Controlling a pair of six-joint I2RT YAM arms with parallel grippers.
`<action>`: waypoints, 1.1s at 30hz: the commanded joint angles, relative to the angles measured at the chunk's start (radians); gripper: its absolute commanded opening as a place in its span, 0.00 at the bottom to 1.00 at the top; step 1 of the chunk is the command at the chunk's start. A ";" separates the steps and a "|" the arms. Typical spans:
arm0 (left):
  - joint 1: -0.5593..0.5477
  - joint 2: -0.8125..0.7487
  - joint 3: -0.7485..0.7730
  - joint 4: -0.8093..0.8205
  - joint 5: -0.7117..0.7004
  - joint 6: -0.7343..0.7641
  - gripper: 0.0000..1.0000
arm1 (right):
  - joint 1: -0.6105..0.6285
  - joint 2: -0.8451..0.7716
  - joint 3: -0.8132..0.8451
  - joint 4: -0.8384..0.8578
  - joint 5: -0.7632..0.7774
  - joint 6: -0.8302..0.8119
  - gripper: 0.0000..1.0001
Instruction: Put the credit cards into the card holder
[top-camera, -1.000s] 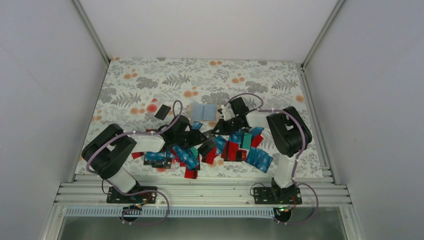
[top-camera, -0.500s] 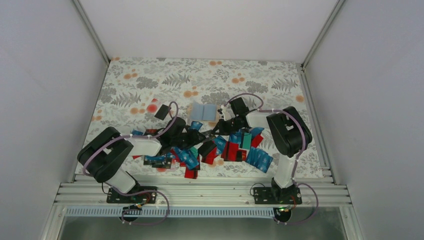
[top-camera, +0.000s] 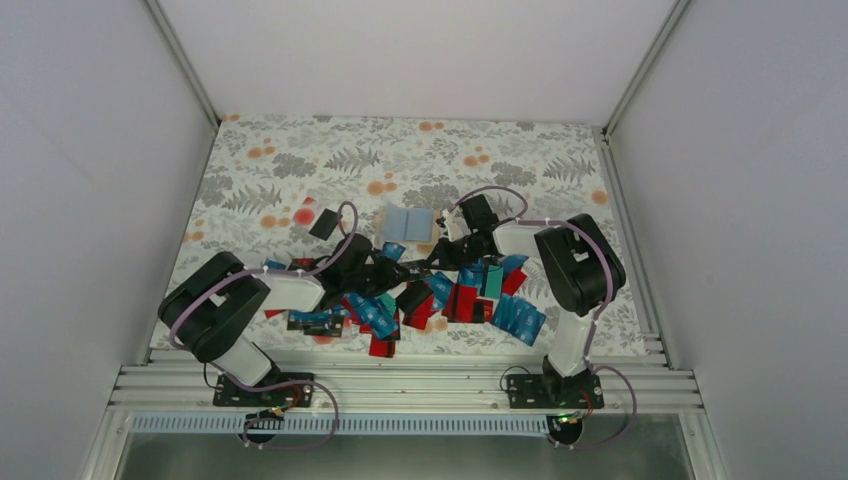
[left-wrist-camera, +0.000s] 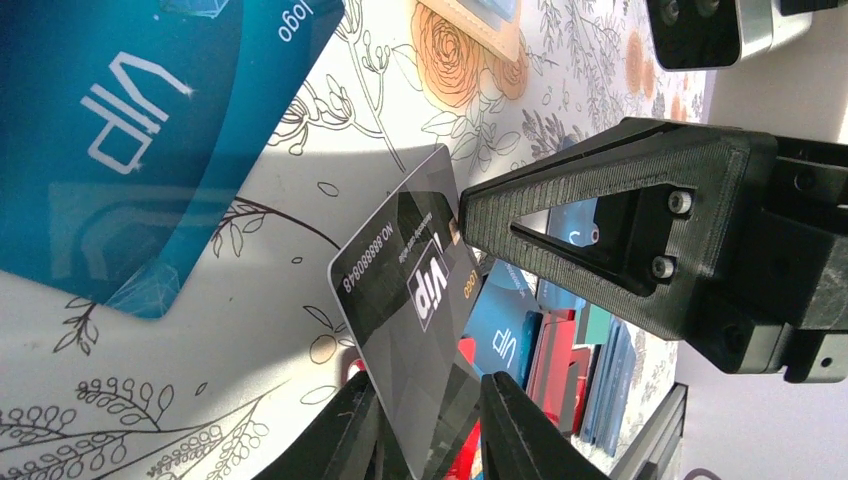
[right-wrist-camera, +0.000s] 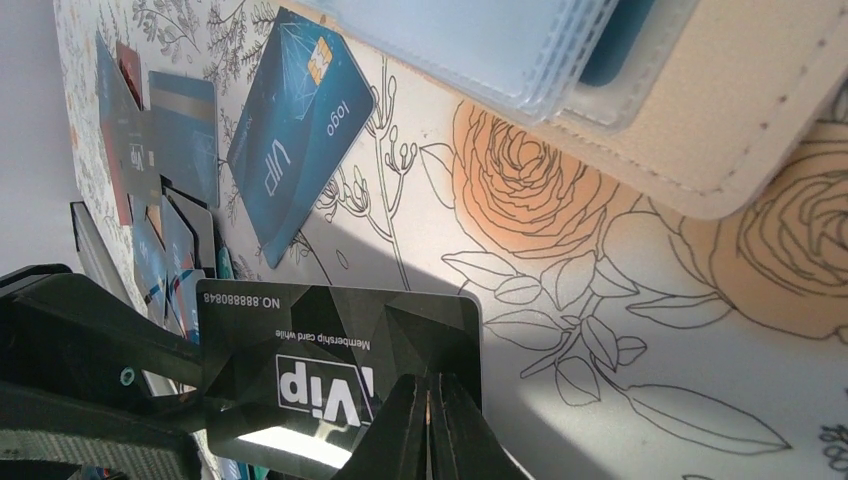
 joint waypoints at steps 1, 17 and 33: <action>0.002 0.018 0.023 0.063 -0.013 0.000 0.23 | 0.019 -0.014 -0.025 -0.057 0.028 0.007 0.05; 0.001 0.049 0.067 -0.017 -0.046 0.023 0.02 | 0.015 -0.062 -0.030 -0.042 0.036 0.023 0.05; 0.002 -0.089 0.195 -0.193 -0.114 0.080 0.02 | -0.044 -0.430 -0.132 0.150 0.044 0.285 0.36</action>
